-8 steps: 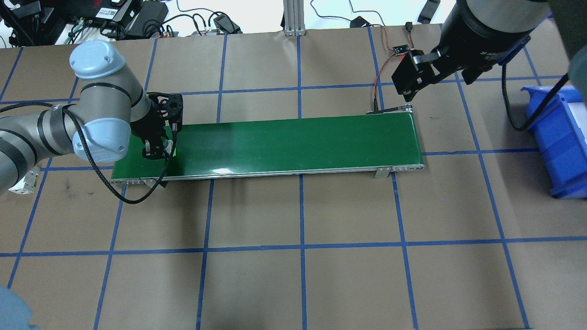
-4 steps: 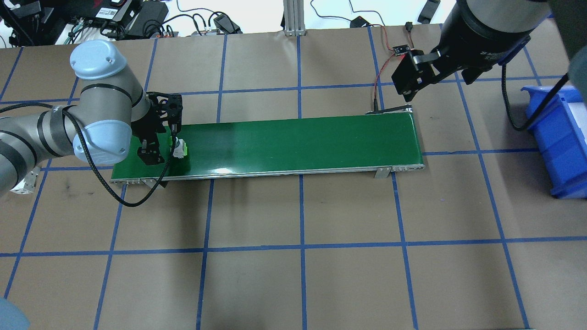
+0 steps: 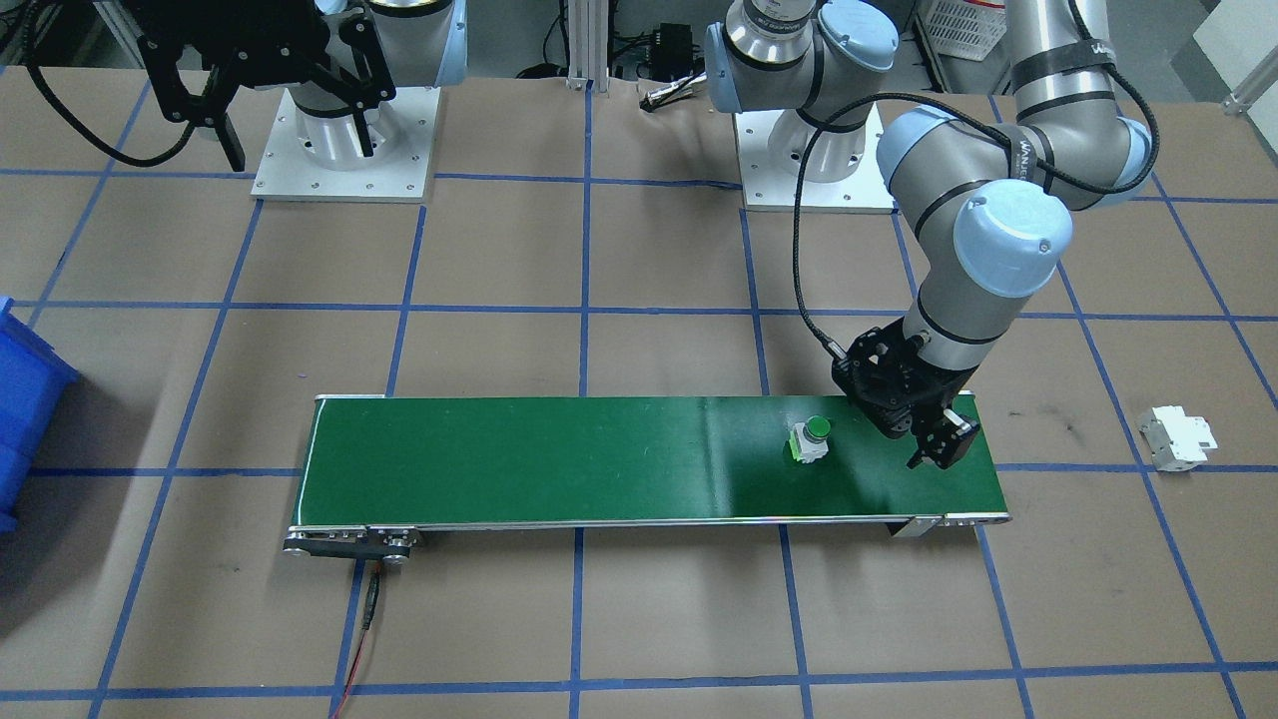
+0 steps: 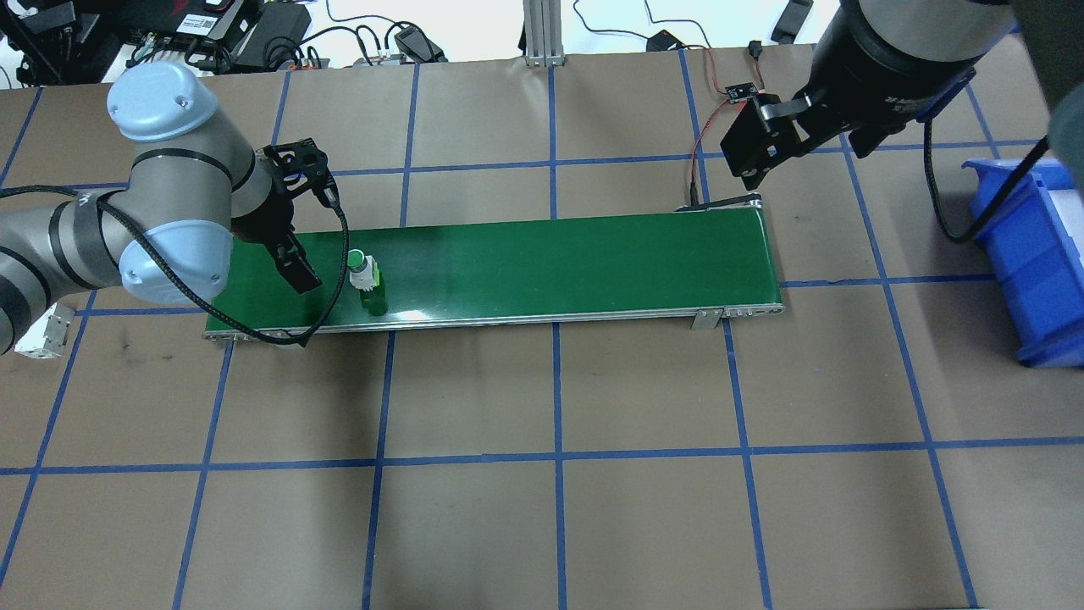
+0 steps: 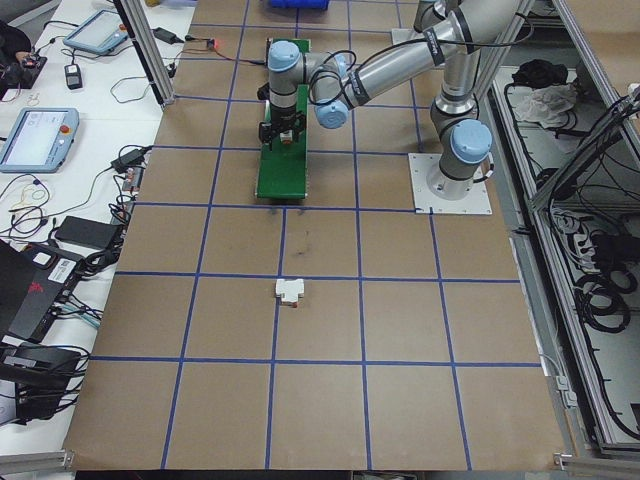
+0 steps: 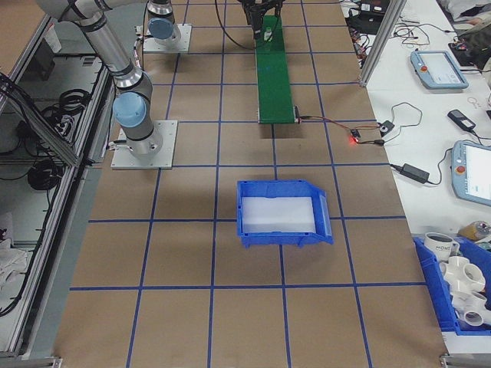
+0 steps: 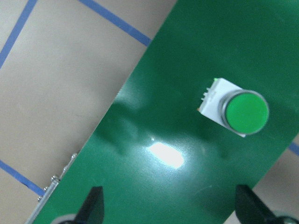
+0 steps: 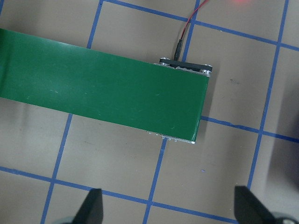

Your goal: Move button from left to right

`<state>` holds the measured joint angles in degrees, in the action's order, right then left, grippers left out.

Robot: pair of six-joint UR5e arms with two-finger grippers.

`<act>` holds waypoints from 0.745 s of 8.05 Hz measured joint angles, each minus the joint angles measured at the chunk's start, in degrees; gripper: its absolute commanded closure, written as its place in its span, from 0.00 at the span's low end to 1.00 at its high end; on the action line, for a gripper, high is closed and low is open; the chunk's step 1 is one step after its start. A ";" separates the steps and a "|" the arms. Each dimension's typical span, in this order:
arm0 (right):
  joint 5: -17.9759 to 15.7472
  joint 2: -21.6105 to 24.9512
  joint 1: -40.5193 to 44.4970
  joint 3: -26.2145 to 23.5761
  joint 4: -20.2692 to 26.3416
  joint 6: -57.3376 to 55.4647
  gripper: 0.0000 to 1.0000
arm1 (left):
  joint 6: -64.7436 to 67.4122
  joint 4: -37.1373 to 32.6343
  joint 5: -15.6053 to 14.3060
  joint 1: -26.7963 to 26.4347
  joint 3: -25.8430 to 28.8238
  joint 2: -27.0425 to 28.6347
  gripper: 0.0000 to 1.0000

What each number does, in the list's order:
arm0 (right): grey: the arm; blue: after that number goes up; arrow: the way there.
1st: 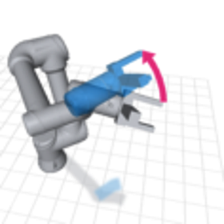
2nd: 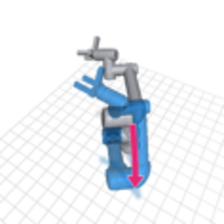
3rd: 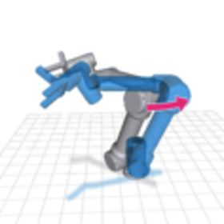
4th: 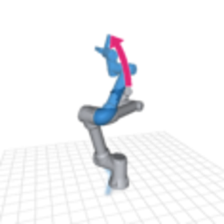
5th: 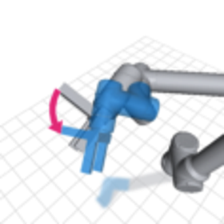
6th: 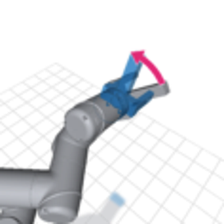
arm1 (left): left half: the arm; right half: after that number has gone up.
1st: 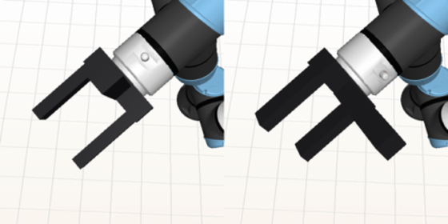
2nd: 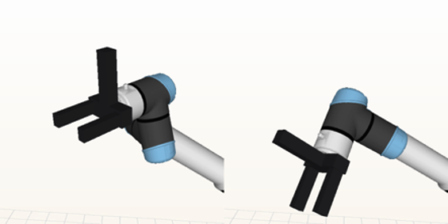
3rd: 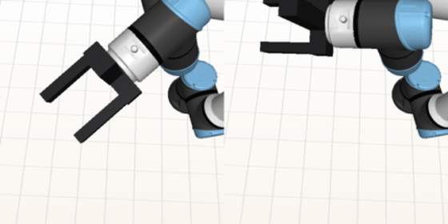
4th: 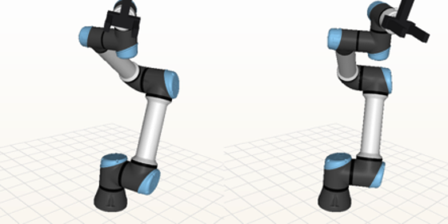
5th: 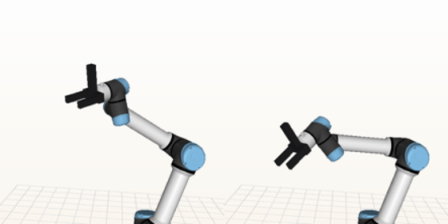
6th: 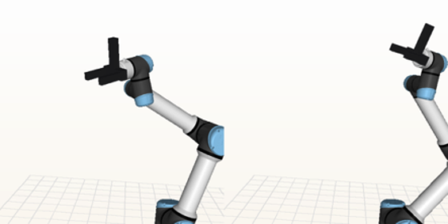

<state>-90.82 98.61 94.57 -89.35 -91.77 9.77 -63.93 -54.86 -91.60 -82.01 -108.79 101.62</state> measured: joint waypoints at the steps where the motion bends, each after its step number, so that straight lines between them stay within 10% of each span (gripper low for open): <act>1: 0.35 -0.12 0.00 -0.06 0.07 0.08 0.00 | 11.57 -0.26 1.21 -0.07 0.07 -0.39 0.00; 6: 9.61 -6.98 -1.26 -0.06 -2.02 -0.42 0.00 | 51.92 -13.11 1.18 -1.08 5.81 -2.25 0.00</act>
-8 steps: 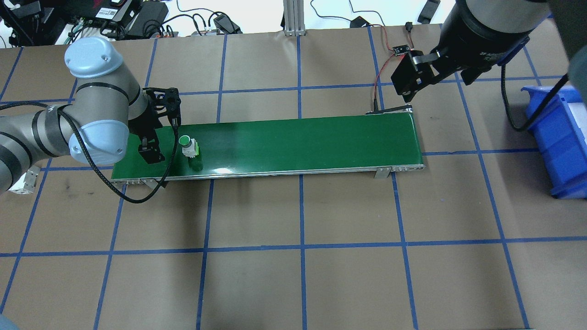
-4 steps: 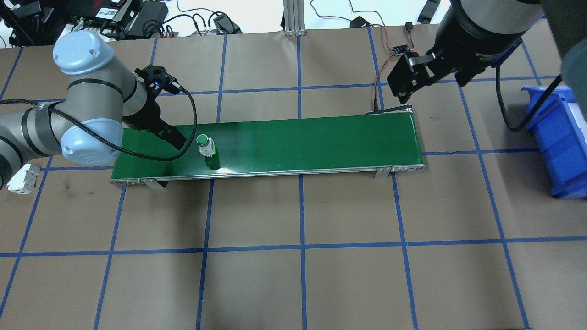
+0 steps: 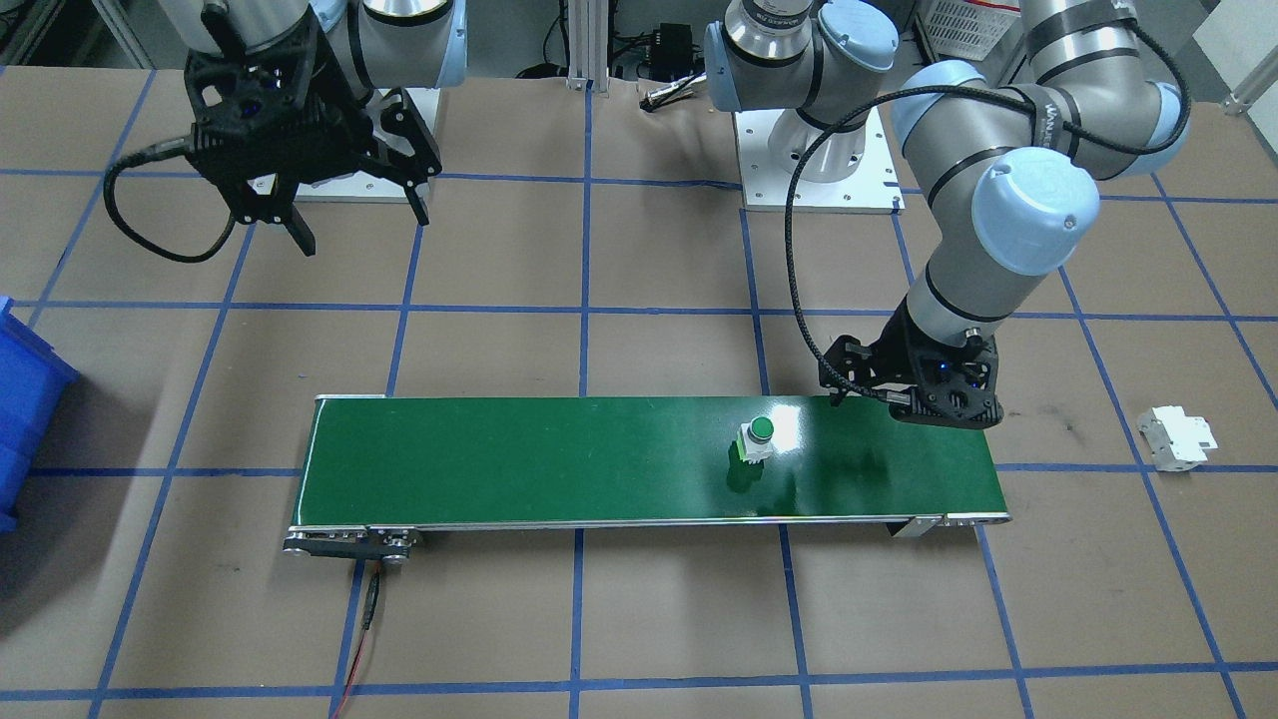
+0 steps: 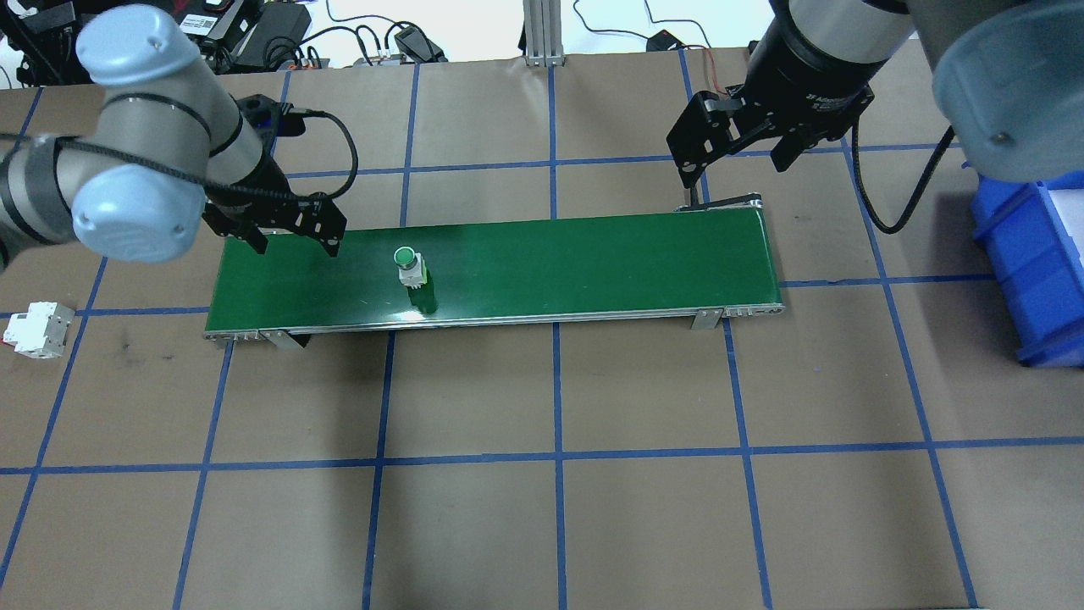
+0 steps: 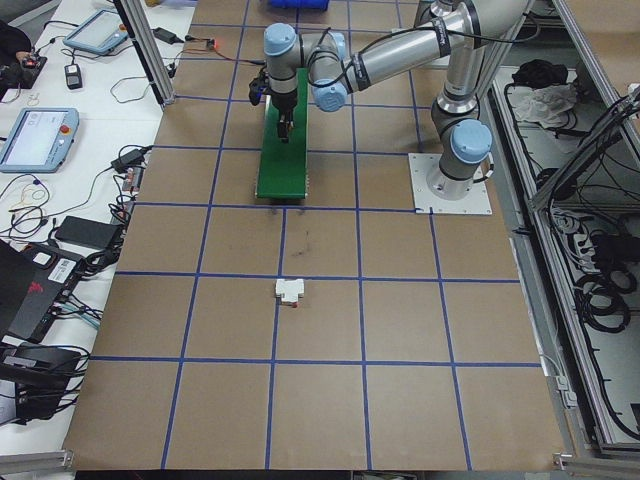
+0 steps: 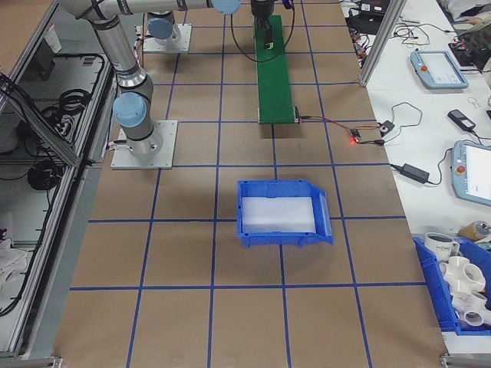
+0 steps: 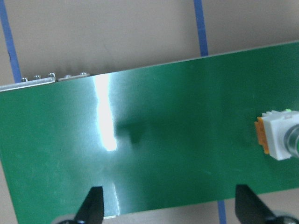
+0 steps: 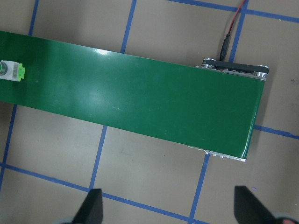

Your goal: Move button from left to right

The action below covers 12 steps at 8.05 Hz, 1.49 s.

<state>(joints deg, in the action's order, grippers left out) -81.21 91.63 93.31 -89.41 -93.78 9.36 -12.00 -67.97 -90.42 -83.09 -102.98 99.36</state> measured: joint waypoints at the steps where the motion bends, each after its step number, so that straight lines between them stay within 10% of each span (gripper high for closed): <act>1: -0.79 -1.97 -1.64 0.04 -0.69 0.00 0.00 | 3.32 -7.16 -0.82 -1.42 5.63 -0.33 0.00; 5: -1.73 -7.31 -5.82 0.01 -2.08 -1.82 0.00 | 16.94 -27.08 -1.94 -6.37 23.32 -2.22 0.00; 12: 5.95 -11.22 -1.35 -0.48 -5.68 -7.00 0.00 | 16.19 -28.64 -3.54 -6.73 24.57 -5.37 0.00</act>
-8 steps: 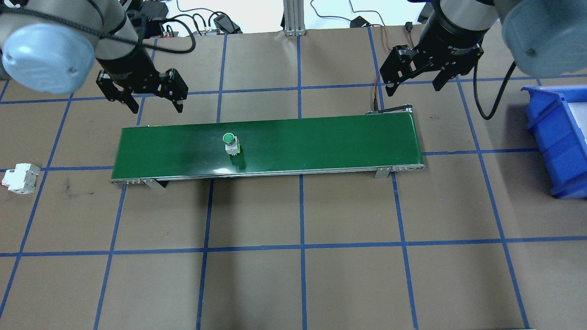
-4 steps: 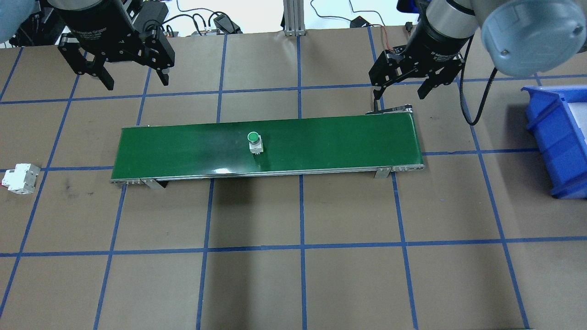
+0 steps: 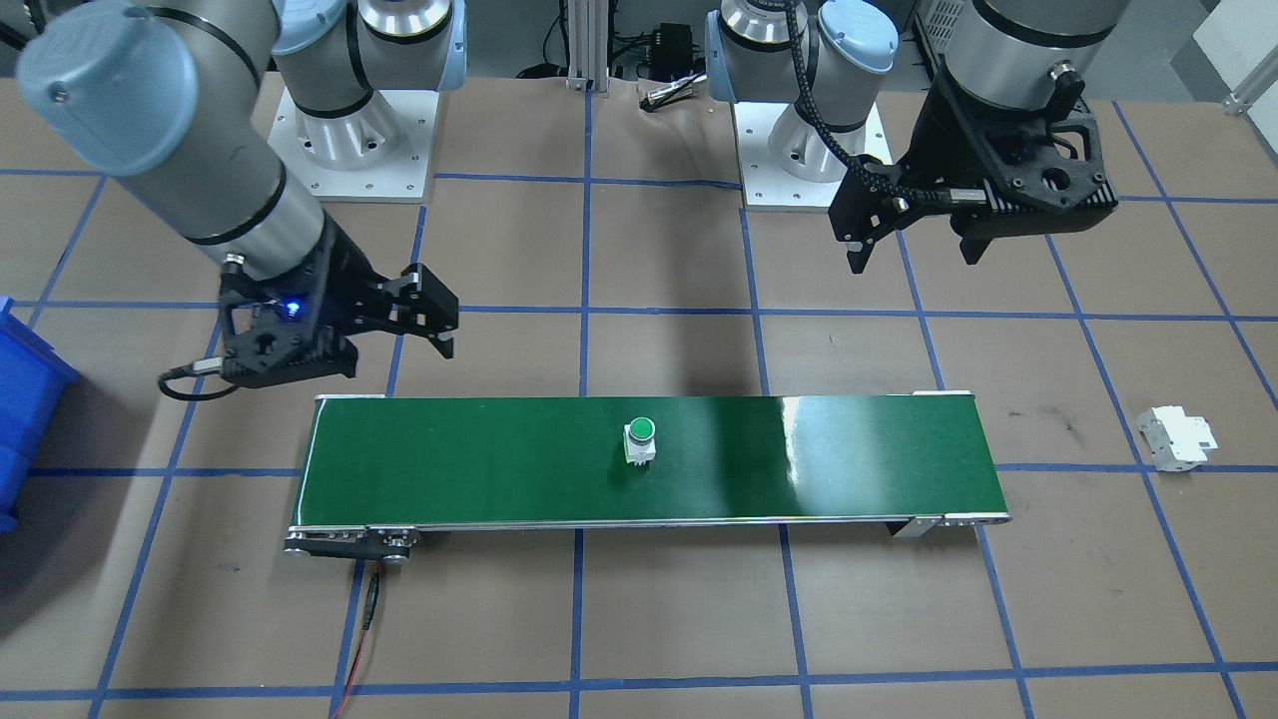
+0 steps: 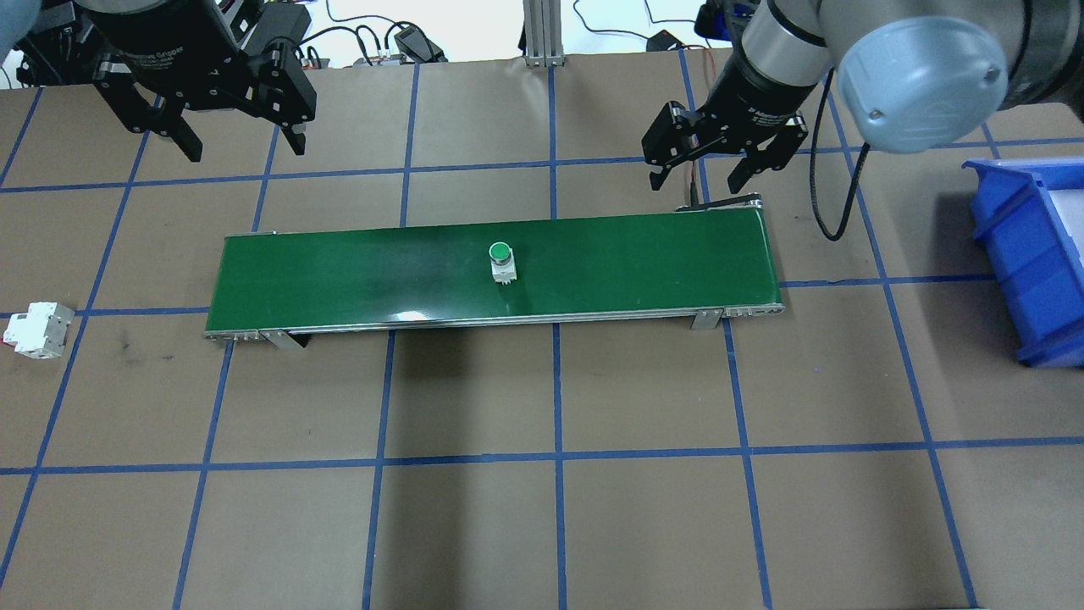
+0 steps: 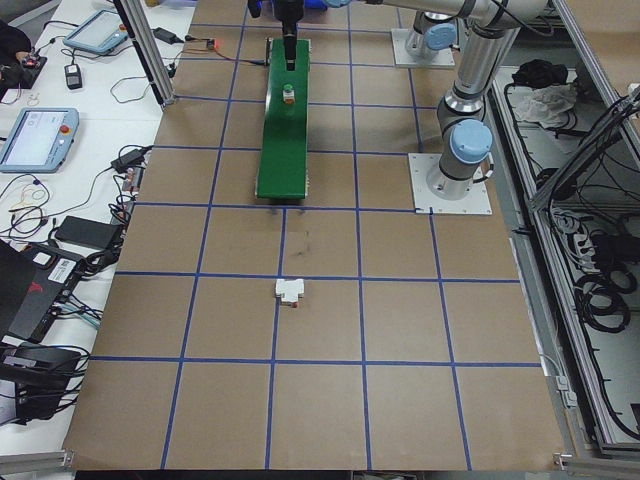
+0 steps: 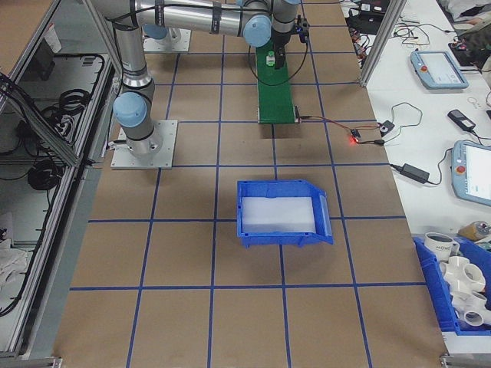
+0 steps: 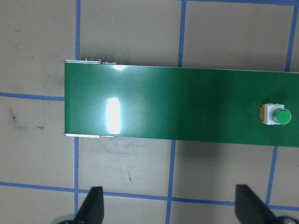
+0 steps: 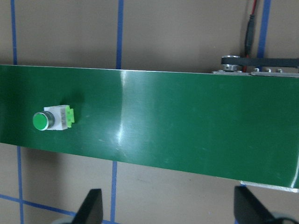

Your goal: Move button from left to right

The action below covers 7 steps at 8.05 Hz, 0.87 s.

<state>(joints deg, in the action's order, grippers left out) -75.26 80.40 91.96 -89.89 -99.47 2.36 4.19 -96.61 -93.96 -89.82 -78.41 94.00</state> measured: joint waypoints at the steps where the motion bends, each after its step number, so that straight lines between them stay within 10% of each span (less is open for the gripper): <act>1: 0.98 -1.24 1.15 -0.02 -1.81 -1.02 0.00 | -0.08 0.01 0.00 0.00 -0.02 -0.07 0.00; 7: 7.76 -7.92 3.51 -1.00 -9.52 -8.25 0.00 | -0.15 0.01 0.09 0.00 -0.07 -0.21 0.00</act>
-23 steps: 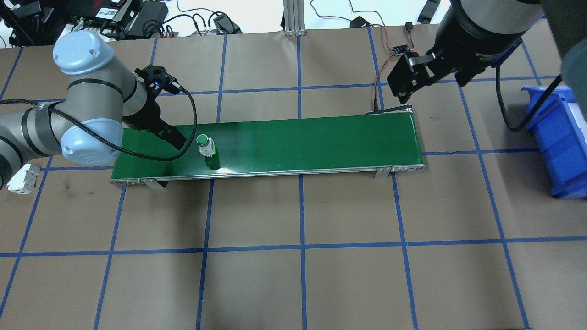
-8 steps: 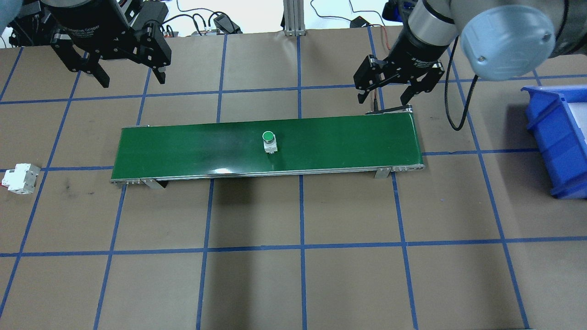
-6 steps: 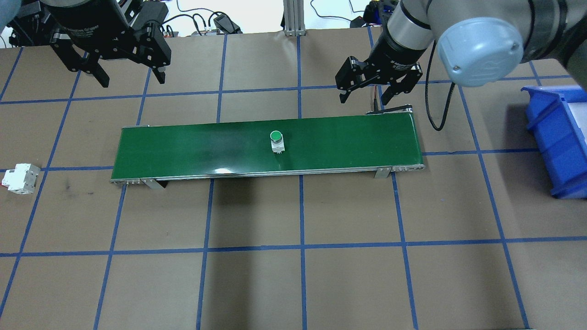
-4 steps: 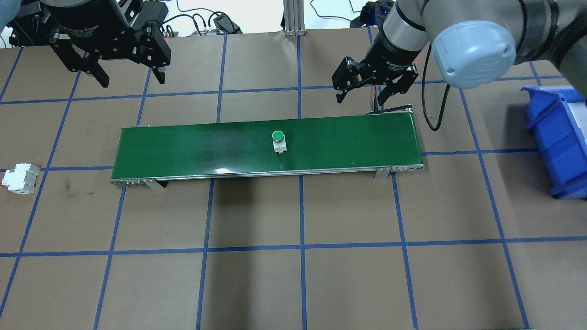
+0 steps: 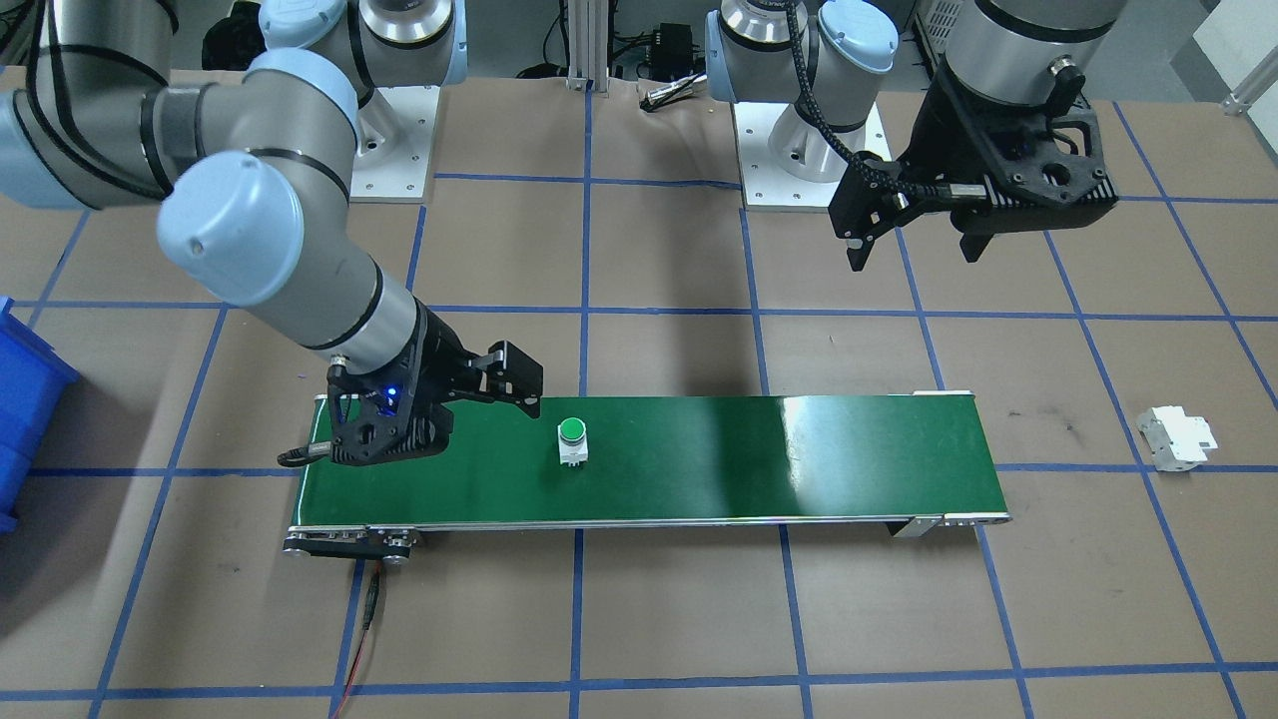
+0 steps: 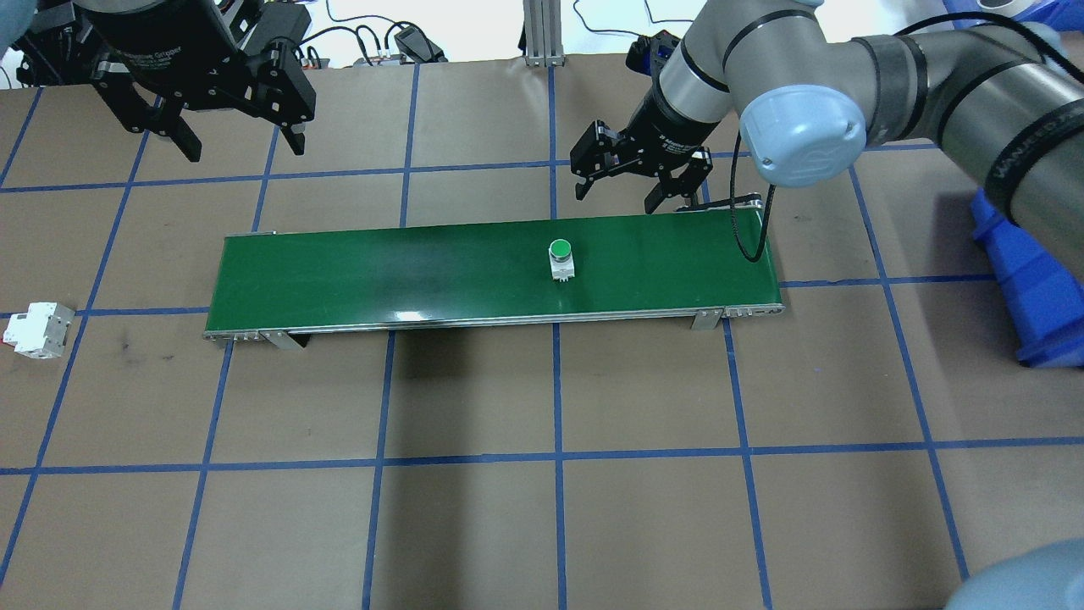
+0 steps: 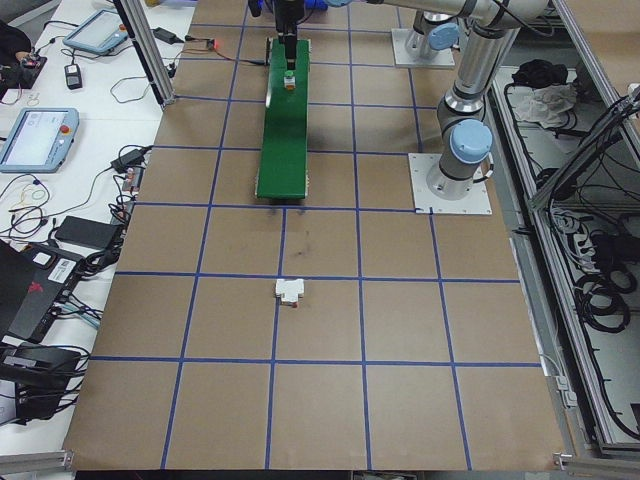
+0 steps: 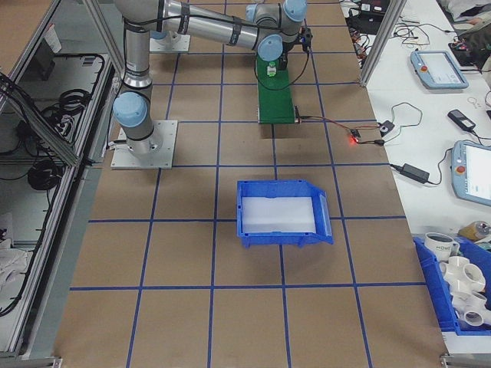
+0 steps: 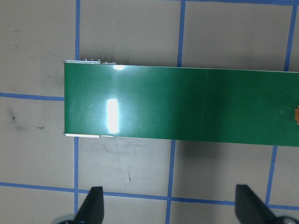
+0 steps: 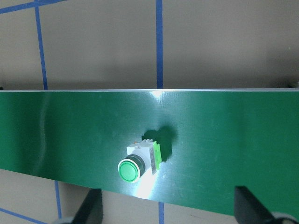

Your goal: Move button from left to right

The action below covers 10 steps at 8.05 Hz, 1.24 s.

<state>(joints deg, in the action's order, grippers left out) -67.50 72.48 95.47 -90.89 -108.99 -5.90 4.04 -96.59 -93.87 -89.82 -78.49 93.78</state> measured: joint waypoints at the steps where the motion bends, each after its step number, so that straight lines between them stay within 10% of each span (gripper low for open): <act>1: 0.55 -0.81 0.13 -0.96 -1.78 -0.62 0.00 | 0.00 0.00 0.00 0.00 0.00 0.00 0.00; 8: -5.21 -4.11 0.24 -4.37 -3.63 -0.58 0.00 | 0.00 0.00 0.00 0.00 0.00 0.00 0.00; 9: -7.37 -4.23 0.24 -4.80 -3.65 -0.51 0.28 | 0.00 0.00 -0.03 0.00 0.00 0.00 0.00; 10: -8.78 -4.31 0.24 -5.03 -3.64 -0.45 0.86 | 0.00 0.00 -0.03 0.00 0.00 0.00 0.00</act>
<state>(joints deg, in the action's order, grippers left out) -76.28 68.17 95.71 -95.92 -112.63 -6.34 4.04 -96.59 -93.90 -89.82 -78.48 93.78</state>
